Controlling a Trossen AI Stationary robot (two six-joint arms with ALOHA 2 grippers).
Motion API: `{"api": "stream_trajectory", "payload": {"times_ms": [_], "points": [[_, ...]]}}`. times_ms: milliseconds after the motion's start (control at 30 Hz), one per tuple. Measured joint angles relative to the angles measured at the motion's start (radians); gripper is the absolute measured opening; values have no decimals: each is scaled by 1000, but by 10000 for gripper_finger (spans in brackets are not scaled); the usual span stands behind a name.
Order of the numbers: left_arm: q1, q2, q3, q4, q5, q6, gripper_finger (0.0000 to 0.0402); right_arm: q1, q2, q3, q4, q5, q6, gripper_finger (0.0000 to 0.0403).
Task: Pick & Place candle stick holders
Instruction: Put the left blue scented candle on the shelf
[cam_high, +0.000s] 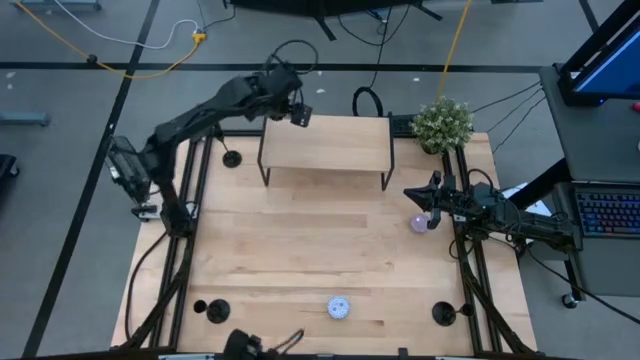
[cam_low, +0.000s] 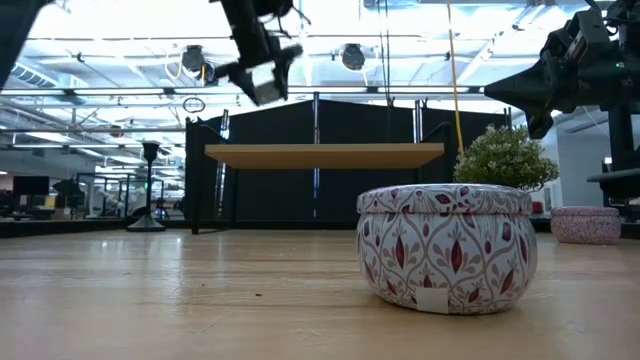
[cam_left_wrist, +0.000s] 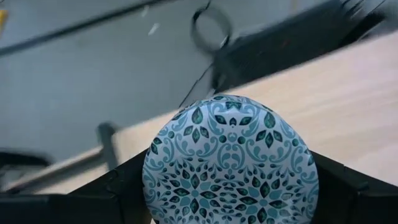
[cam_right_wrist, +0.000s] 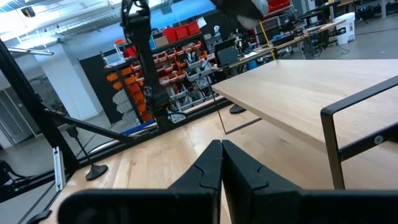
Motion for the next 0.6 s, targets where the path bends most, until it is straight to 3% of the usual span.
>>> {"api": "stream_trajectory", "payload": {"times_ms": [200,600], "points": [[52,97,52,-128,49,5,296,0,0,0,0,0,0,0],[87,196,53,-170,115,3,298,0,0,0,0,0,0,0]]}}
